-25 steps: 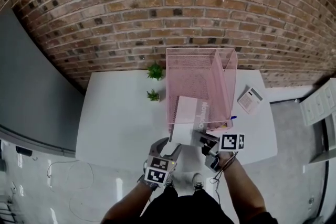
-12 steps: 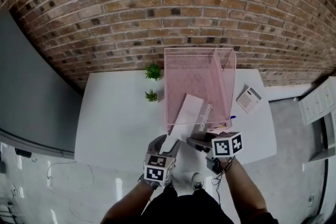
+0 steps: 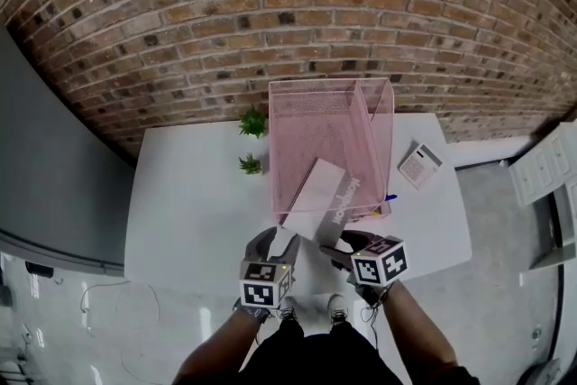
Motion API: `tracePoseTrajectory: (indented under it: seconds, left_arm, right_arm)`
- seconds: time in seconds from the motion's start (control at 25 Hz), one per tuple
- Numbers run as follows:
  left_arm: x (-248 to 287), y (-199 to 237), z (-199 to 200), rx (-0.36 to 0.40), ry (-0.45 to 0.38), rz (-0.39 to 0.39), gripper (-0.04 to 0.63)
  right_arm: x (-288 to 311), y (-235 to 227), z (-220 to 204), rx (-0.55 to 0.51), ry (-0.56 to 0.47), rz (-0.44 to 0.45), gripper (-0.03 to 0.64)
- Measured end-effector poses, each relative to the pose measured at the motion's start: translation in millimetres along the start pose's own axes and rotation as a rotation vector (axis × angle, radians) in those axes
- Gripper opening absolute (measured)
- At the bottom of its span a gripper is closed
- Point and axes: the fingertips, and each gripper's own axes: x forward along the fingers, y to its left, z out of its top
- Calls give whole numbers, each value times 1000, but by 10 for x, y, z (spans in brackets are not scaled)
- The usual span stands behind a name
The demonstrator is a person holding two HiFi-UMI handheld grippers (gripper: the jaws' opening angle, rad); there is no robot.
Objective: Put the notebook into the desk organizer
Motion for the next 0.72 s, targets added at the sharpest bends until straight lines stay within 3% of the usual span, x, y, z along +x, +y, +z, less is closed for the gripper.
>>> tracePoseTrajectory:
  seconds: [0.36, 0.52, 0.72]
  left_arm:
    - [-12, -97, -46, 2, 10, -14, 216]
    - [-31, -130, -38, 8, 2, -24, 216]
    - [-51, -158, -47, 16, 4, -32, 216]
  right_arm:
    - [-3, -8, 3, -204, -27, -185, 255]
    - [-31, 45, -5, -203, -79, -201, 198]
    - [-115, 26, -59, -187, -103, -220, 179]
